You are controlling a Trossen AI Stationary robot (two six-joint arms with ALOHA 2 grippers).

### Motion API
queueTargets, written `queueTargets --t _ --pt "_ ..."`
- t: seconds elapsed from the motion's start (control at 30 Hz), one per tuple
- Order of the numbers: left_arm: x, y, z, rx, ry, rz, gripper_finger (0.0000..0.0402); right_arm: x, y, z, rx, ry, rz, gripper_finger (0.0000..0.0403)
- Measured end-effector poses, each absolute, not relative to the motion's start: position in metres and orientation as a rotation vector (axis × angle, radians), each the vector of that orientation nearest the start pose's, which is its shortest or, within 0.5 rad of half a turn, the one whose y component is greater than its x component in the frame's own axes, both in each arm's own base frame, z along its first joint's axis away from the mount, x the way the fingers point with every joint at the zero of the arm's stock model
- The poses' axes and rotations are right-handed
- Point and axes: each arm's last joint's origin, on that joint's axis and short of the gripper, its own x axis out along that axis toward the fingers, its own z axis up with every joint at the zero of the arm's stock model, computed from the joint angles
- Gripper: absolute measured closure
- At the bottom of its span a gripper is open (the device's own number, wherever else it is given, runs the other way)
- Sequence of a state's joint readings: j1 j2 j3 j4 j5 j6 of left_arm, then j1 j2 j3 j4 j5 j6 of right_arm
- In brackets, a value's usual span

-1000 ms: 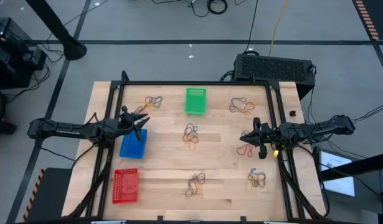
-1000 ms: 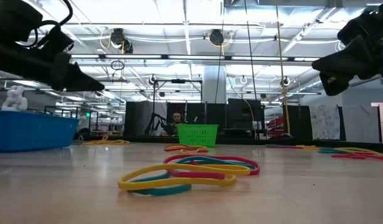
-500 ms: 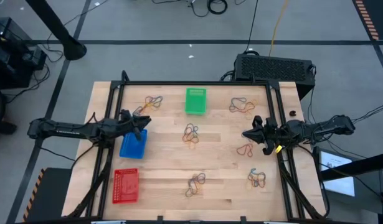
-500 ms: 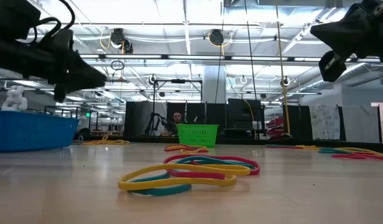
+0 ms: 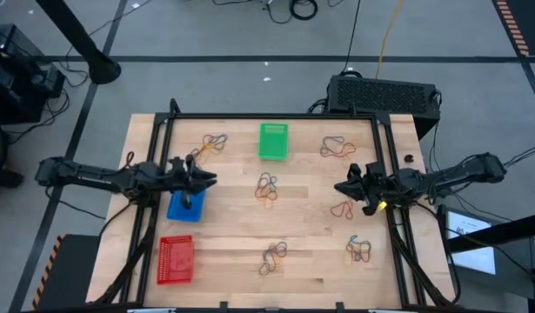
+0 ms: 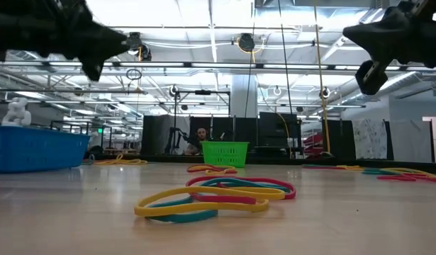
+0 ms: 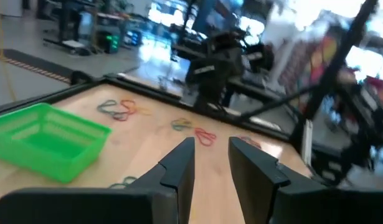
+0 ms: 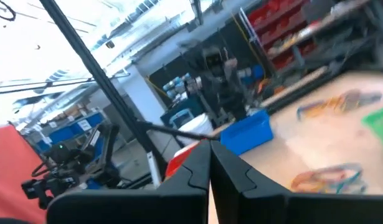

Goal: Sort rubber bands into baskets
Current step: Put the blue rubber band into the green bin

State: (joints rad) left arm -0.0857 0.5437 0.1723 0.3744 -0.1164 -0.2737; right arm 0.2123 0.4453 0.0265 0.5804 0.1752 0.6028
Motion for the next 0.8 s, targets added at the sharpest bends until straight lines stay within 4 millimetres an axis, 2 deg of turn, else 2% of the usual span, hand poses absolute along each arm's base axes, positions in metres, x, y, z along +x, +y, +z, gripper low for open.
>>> queueTargets --t 0.1,0.17,0.37,0.47,0.57,0.67,0.8 --pt "0.154 -0.018 0.221 -0.208 0.055 -0.039 0.0297 0.130 0.029 0.186 0.678 -0.098 0.120 0.0401" --pt "0.164 -0.024 0.228 -0.167 0.125 -0.065 0.0297 0.137 0.036 0.193 0.700 -0.061 0.148 0.0401" --pt "0.189 -0.036 0.245 0.001 0.203 -0.116 0.0297 0.169 0.065 0.241 0.686 0.077 0.340 0.0401" --pt "0.198 -0.037 0.248 0.080 0.205 -0.121 0.0297 0.182 0.077 0.264 0.574 0.201 0.384 0.0401" --pt "0.206 -0.035 0.248 0.150 0.221 -0.112 0.0297 0.193 0.085 0.276 0.370 0.323 0.381 0.0401" --pt "0.213 -0.031 0.246 0.169 0.205 -0.099 0.0297 0.203 0.088 0.284 0.186 0.356 0.389 0.0401" --pt "0.220 -0.025 0.243 0.156 0.198 -0.126 0.0297 0.216 0.090 0.285 0.084 0.361 0.386 0.0401"
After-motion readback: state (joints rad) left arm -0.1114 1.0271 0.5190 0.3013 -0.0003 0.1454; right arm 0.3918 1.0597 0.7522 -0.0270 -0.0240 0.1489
